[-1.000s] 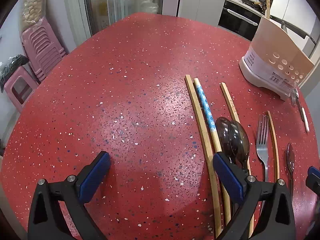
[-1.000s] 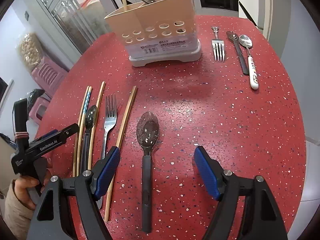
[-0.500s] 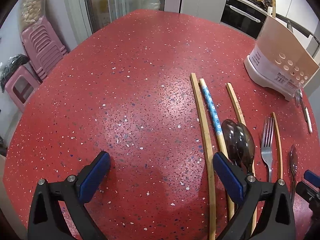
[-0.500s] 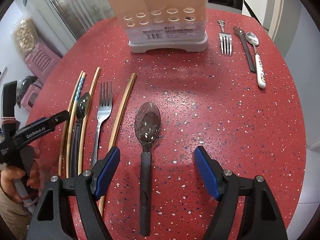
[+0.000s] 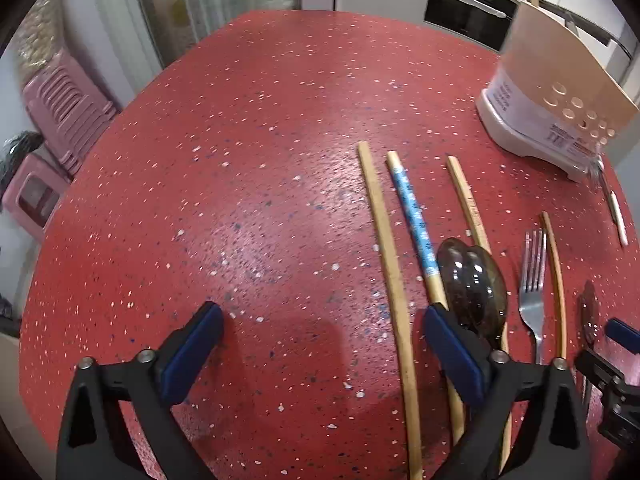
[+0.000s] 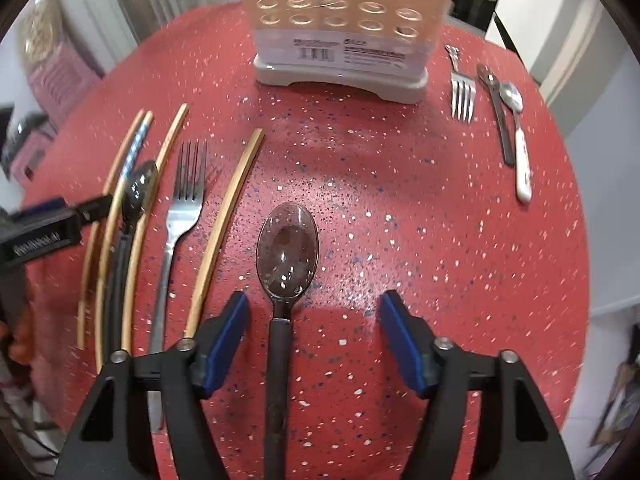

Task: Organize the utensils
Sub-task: 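Close the right gripper on the second dark-handled spoon while the left grips a wooden chopstick, then lift the spoon and chopstick and carry both over the beige holder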

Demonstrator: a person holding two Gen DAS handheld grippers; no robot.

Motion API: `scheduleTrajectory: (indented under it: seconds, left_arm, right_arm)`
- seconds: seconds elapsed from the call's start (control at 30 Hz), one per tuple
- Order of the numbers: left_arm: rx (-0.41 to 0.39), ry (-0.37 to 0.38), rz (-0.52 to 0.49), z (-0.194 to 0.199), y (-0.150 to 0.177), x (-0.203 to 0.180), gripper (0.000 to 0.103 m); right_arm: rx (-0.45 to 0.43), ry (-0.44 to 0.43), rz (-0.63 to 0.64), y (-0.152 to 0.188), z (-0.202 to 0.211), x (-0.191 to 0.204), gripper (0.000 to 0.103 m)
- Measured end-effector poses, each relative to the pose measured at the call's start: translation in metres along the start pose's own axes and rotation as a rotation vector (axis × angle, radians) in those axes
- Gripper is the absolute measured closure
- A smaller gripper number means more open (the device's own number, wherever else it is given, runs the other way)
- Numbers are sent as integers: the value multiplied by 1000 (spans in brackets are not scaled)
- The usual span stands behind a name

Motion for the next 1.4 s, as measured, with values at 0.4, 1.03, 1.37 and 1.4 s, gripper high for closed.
scheduleTrajectory:
  seconds: [0.4, 1.03, 1.37, 1.4]
  left_arm:
    - [97, 76, -181, 4, -20, -42, 33]
    - [-192, 250, -74, 73, -5, -50, 72]
    - [-398, 344, -28, 148, -56, -62, 72]
    - [-413, 353, -27, 154, -62, -64, 72]
  right_arm:
    - [29, -36, 75, -2, 6, 19, 90]
    - [-166, -276, -57, -2, 57, -35, 90]
    - [-332, -326, -112, -39, 107, -43, 90]
    - [-346, -335, -119, -46, 113, -47, 90]
Point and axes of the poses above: each gripper's, at about its wrist camera, not at the fingertips, and z roughly against the way its jaws point, x to its left, y to its underside, the point moved 7 cm from there along -z, roughly the way its jaws point
